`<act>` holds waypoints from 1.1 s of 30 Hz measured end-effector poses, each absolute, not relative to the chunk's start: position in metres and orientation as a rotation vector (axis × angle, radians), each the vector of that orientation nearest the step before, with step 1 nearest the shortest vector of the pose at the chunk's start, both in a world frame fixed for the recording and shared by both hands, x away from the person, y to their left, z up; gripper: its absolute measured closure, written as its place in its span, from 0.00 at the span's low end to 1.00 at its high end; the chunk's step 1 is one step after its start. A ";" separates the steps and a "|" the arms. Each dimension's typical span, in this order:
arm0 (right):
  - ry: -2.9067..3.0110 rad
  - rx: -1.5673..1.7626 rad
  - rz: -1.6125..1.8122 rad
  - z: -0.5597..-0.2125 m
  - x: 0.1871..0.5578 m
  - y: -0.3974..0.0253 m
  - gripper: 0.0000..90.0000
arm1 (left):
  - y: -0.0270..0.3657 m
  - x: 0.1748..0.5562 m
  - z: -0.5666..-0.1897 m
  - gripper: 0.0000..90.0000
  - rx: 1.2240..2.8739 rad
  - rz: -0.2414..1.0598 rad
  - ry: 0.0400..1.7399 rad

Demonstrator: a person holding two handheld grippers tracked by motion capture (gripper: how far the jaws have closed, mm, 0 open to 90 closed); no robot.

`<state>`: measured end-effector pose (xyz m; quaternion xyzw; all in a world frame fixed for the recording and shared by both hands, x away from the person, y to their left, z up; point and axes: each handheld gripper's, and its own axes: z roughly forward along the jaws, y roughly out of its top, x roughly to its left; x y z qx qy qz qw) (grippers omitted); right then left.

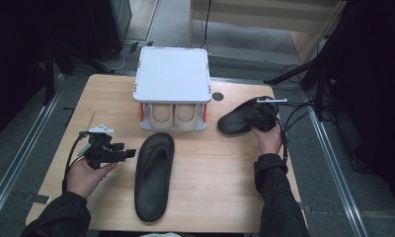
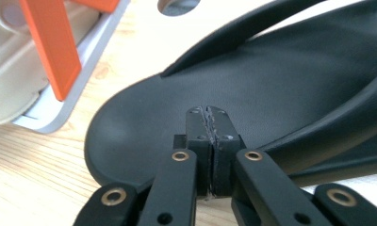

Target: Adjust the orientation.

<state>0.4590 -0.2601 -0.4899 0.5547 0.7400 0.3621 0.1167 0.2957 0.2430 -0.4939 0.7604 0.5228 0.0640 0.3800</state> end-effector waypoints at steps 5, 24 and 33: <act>2.109 1.623 1.085 -0.478 0.454 -0.266 0.83 | 0.244 0.296 -0.494 0.44 1.936 0.163 1.341; 1.887 1.800 1.049 -0.490 0.455 -0.286 0.38 | 0.242 0.296 -0.495 0.44 1.947 0.170 1.348; 1.866 1.806 1.006 -0.499 0.463 -0.277 0.37 | 0.245 0.293 -0.496 0.44 1.941 0.177 1.355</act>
